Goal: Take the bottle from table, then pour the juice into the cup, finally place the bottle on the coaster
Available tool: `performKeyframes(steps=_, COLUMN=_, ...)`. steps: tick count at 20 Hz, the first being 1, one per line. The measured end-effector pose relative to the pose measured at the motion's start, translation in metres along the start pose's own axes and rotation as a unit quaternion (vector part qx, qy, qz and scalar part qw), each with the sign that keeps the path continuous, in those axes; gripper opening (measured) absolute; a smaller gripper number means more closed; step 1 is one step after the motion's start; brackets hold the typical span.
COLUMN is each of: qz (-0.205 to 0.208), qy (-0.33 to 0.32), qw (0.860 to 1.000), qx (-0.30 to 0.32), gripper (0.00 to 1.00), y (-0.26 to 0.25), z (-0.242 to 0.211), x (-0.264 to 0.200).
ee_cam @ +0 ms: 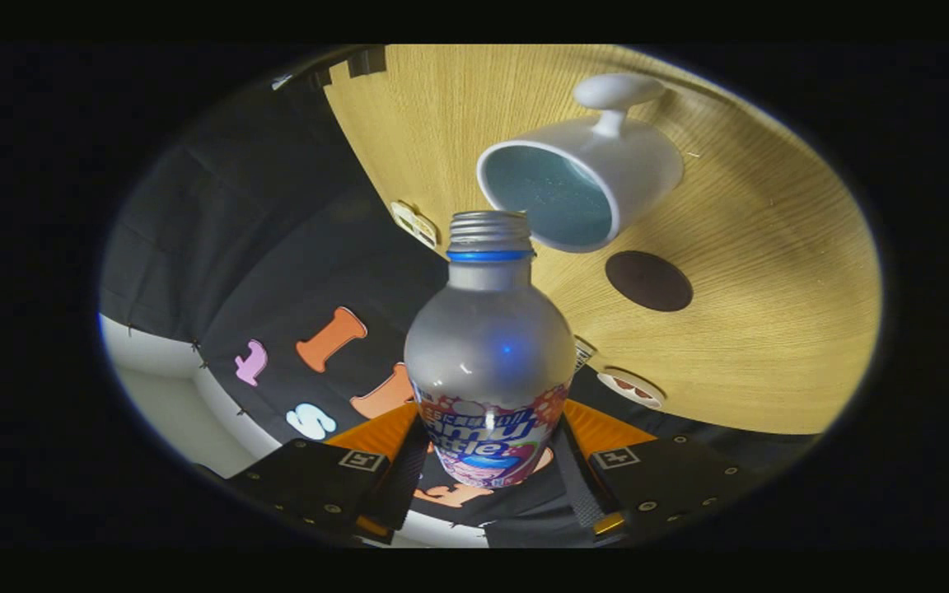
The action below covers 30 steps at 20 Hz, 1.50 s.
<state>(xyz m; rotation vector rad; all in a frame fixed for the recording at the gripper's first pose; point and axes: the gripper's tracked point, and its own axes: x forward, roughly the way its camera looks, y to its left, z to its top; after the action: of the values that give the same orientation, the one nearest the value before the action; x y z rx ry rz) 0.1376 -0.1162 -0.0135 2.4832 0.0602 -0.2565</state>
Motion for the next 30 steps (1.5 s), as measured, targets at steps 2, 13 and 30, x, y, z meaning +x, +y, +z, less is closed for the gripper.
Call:
performKeyframes(steps=2, qz=-0.001, qy=-0.001, qw=1.0, qx=-0.006, gripper=0.76, y=-0.001, z=0.001, x=0.001)
performKeyframes(steps=13, qz=-0.052, qy=-0.026, qw=0.979, qx=-0.196, gripper=0.76, y=-0.032, z=0.012, x=0.004)
performKeyframes(steps=30, qz=-0.102, qy=-0.065, qw=0.653, qx=-0.747, gripper=0.76, y=-0.032, z=0.025, x=0.025)
